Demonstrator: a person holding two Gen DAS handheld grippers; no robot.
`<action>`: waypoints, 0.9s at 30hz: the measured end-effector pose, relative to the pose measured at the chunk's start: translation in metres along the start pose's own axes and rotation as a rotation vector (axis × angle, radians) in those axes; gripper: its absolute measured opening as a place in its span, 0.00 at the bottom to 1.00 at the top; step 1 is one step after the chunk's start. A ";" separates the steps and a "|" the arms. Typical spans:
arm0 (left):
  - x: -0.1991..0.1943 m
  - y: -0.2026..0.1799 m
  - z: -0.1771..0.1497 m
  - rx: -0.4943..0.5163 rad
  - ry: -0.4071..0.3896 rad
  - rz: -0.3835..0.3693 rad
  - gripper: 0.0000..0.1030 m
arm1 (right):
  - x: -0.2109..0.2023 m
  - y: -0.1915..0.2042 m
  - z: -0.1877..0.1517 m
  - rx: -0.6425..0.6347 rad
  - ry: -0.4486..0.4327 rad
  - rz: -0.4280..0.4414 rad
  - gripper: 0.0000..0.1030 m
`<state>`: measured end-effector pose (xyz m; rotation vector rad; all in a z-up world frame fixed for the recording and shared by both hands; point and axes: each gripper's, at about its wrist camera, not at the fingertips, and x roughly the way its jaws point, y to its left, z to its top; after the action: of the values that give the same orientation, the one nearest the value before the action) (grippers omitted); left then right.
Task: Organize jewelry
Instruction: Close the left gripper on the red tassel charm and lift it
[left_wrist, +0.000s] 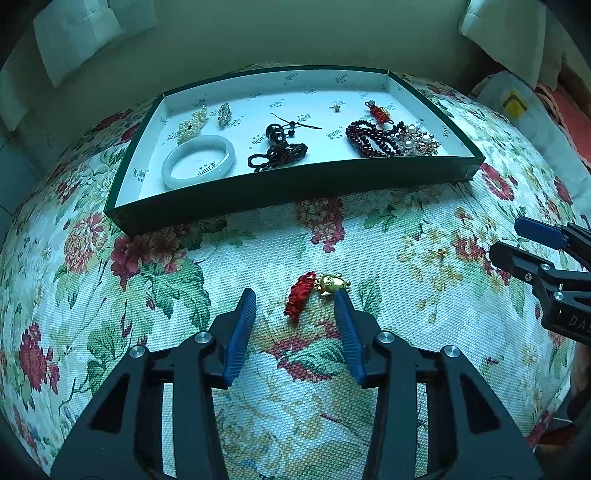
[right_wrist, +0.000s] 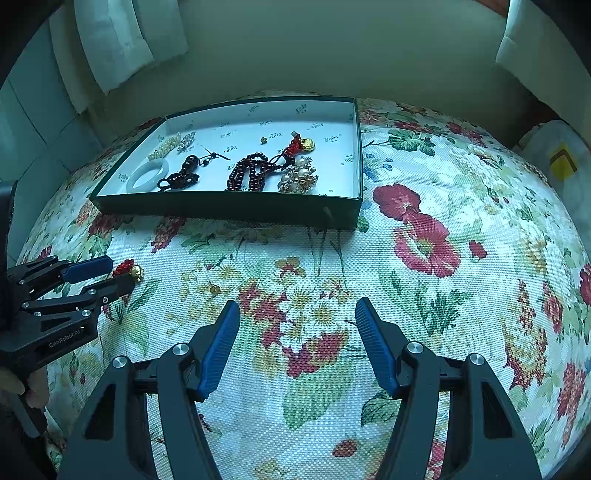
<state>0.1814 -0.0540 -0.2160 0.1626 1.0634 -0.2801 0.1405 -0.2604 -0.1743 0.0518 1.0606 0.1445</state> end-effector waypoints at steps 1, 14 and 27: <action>0.001 0.000 0.001 0.007 -0.003 -0.001 0.42 | 0.000 0.000 0.000 0.000 0.001 0.000 0.62; 0.002 -0.004 0.002 0.091 -0.039 -0.049 0.22 | 0.002 -0.001 -0.001 0.006 0.008 0.000 0.62; -0.003 0.007 -0.003 0.073 -0.043 -0.034 0.10 | 0.000 0.002 0.000 0.000 0.005 0.002 0.62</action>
<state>0.1793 -0.0458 -0.2146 0.2035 1.0147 -0.3516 0.1402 -0.2588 -0.1741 0.0527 1.0655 0.1469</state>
